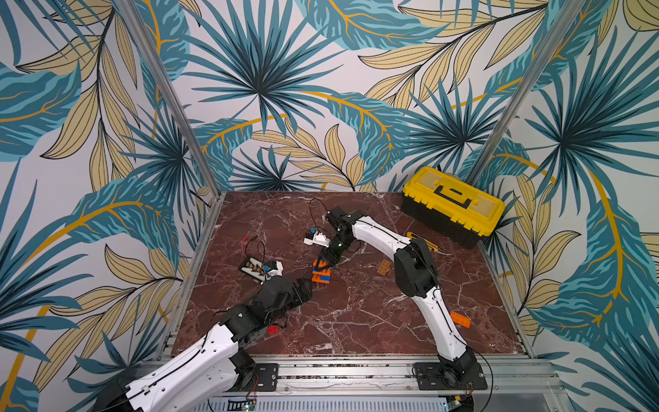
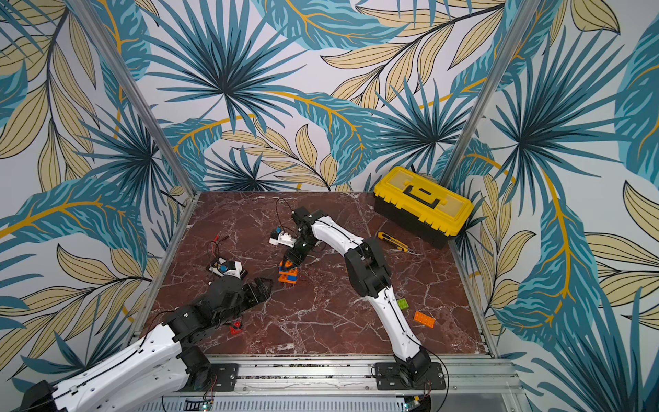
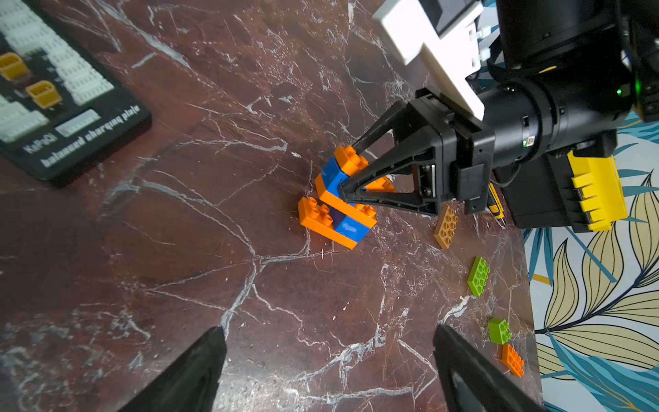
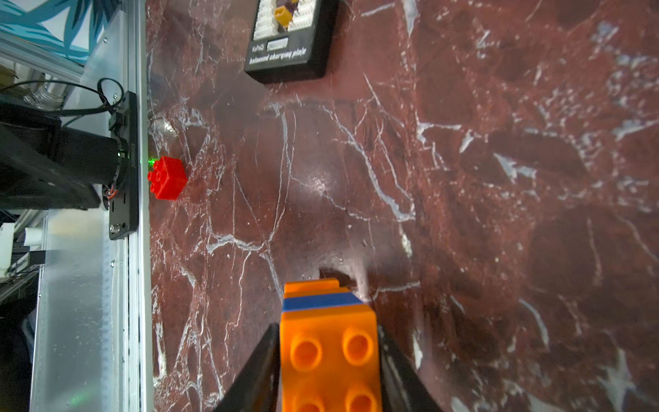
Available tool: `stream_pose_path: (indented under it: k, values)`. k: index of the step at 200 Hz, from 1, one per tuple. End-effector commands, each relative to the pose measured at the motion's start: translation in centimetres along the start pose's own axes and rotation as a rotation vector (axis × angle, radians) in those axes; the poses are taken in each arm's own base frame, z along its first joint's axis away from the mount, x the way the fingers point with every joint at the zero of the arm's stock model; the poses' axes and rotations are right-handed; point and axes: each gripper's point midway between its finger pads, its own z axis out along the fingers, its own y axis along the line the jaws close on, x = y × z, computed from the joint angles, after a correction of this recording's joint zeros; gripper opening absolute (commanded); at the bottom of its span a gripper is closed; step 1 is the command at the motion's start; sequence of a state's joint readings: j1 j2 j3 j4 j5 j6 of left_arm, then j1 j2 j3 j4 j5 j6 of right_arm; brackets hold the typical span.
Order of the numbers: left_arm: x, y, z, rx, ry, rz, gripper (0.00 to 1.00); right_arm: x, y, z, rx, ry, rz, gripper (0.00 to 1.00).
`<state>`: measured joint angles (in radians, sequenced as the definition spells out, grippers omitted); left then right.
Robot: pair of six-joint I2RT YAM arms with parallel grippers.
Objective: Assemble the number 5 with lego
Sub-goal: Place the lego brick at the center of the board.
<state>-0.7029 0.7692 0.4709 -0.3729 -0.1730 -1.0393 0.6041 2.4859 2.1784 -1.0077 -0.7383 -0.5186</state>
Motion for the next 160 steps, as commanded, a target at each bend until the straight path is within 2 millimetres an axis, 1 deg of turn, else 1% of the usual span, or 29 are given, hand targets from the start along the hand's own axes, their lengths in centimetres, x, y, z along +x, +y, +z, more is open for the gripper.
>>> stream_pose_path:
  k: [1, 32, 58, 94, 105, 123, 136, 142, 150, 160]
  values:
    - [0.5, 1.6, 0.2, -0.042, 0.001, 0.004, 0.94, 0.1, 0.2, 0.1, -0.059, -0.004, 0.058, 0.43]
    - [0.5, 1.6, 0.1, -0.041, 0.002, 0.002, 0.94, 0.1, -0.7, 0.2, -0.049, -0.012, 0.064, 0.44]
    - [0.5, 1.6, 0.1, -0.04, 0.005, 0.0, 0.94, 0.0, -1.9, 0.2, -0.034, -0.025, 0.093, 0.45]
    - [0.6, 1.5, 0.0, -0.038, 0.008, 0.001, 0.94, -0.3, -2.8, 0.0, -0.031, -0.047, 0.116, 0.47]
    - [0.5, 1.5, 0.0, -0.039, 0.008, 0.001, 0.94, -0.5, -3.1, -0.1, -0.025, -0.056, 0.123, 0.49]
    - [0.5, 1.5, 0.0, -0.038, 0.009, 0.002, 0.94, -1.0, -3.7, -0.7, -0.008, -0.078, 0.129, 0.53]
    - [0.5, 1.4, 0.0, -0.032, 0.009, 0.003, 0.94, -1.3, -4.1, -1.3, 0.025, -0.085, 0.134, 0.53]
    - [0.5, 1.2, 0.0, -0.028, 0.009, 0.006, 0.94, -1.6, -4.1, -1.7, 0.029, -0.094, 0.133, 0.53]
    - [0.4, 1.0, 0.0, -0.021, 0.009, 0.011, 0.94, -2.1, -4.2, -2.4, 0.049, -0.106, 0.135, 0.57]
    - [0.4, 0.8, 0.0, -0.013, 0.01, 0.019, 0.94, -2.6, -4.4, -3.6, 0.092, -0.117, 0.143, 0.59]
